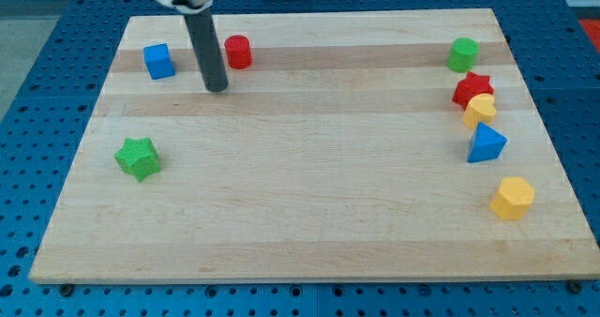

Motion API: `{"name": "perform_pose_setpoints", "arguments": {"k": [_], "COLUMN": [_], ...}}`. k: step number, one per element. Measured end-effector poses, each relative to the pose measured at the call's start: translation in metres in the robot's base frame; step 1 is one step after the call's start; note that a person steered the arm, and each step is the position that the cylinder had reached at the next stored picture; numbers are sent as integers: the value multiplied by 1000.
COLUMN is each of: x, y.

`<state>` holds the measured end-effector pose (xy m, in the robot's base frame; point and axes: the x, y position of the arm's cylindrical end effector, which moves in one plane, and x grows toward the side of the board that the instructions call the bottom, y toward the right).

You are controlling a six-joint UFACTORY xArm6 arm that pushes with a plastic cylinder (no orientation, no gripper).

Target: Slide red circle towards top center

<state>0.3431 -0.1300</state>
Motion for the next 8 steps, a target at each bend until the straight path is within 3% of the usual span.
{"name": "perform_pose_setpoints", "arguments": {"k": [8], "x": [-15], "y": [-28]}}
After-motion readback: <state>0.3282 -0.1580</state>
